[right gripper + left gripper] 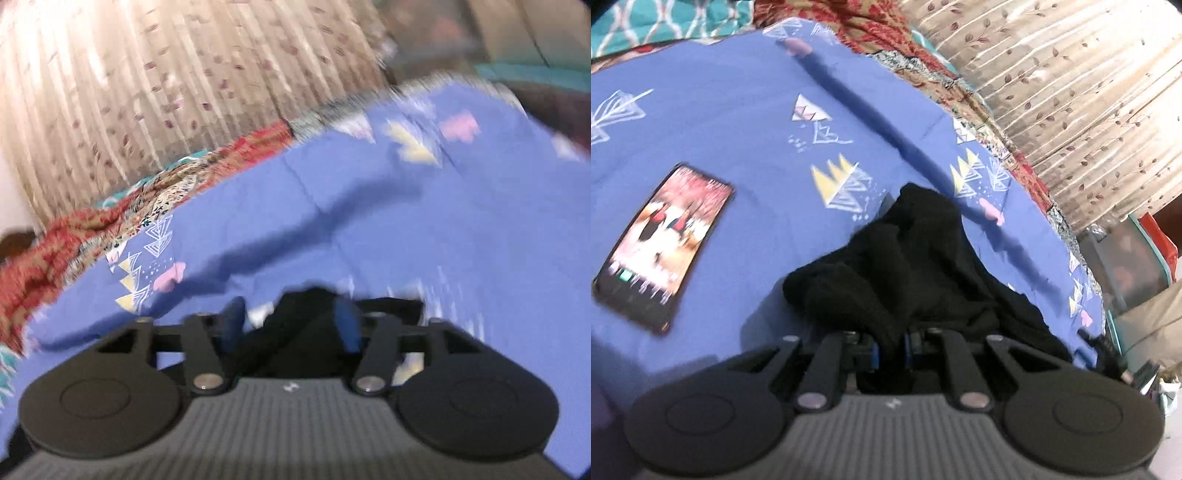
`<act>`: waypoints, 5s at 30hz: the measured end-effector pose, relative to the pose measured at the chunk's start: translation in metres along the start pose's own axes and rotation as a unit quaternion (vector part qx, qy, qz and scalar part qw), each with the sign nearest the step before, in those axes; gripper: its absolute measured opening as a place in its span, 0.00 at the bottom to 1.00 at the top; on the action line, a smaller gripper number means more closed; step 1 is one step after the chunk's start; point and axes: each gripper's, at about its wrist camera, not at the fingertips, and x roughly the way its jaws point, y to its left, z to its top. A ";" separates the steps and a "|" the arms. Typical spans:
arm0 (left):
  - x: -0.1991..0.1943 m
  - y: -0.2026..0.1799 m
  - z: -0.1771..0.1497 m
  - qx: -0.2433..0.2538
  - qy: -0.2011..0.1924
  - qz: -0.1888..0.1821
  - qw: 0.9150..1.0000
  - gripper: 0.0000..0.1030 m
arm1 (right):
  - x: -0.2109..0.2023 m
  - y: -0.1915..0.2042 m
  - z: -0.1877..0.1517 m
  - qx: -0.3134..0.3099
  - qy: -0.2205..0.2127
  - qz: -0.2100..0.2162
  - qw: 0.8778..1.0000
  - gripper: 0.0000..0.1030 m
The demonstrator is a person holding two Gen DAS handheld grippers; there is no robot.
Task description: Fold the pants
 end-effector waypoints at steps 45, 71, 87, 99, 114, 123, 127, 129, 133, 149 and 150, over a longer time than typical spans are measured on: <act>-0.047 -0.010 0.004 0.122 -0.031 -0.075 0.989 0.36 | -0.133 -0.060 0.012 0.004 -0.013 -0.041 0.999 0.56; 0.101 -0.039 0.028 0.189 -0.068 0.062 0.978 0.10 | 0.156 -0.013 0.013 -0.269 0.175 -0.021 0.947 0.92; -0.009 -0.057 -0.002 0.173 -0.119 0.033 0.977 0.10 | -0.104 -0.021 0.037 -0.115 0.052 0.045 0.991 0.11; -0.093 -0.065 -0.023 0.170 -0.179 0.007 0.969 0.10 | -0.203 -0.013 0.128 -0.017 -0.035 0.069 0.997 0.11; -0.132 -0.081 0.048 0.196 -0.268 0.030 0.943 0.02 | -0.208 -0.006 0.161 0.067 -0.073 0.010 0.995 0.11; 0.007 -0.070 0.029 0.259 -0.075 0.086 0.959 0.37 | -0.133 -0.109 0.121 0.103 -0.032 -0.172 0.979 0.27; 0.046 -0.056 0.025 0.254 -0.025 0.095 0.962 0.93 | -0.125 -0.147 0.106 0.120 -0.006 -0.188 0.975 0.29; 0.067 -0.052 0.023 0.255 0.004 0.096 0.962 0.99 | -0.119 -0.166 0.097 0.131 0.014 -0.195 0.972 0.31; 0.114 -0.052 0.015 0.248 0.052 0.114 0.961 0.64 | -0.102 -0.184 0.084 0.134 0.045 -0.211 0.967 0.44; 0.074 -0.064 0.047 0.234 -0.046 0.118 0.964 0.03 | 0.078 -0.176 0.051 0.060 0.112 -0.257 0.958 0.13; 0.075 -0.067 0.045 0.253 -0.037 0.105 0.961 0.07 | 0.074 -0.179 0.052 0.067 0.107 -0.252 0.960 0.06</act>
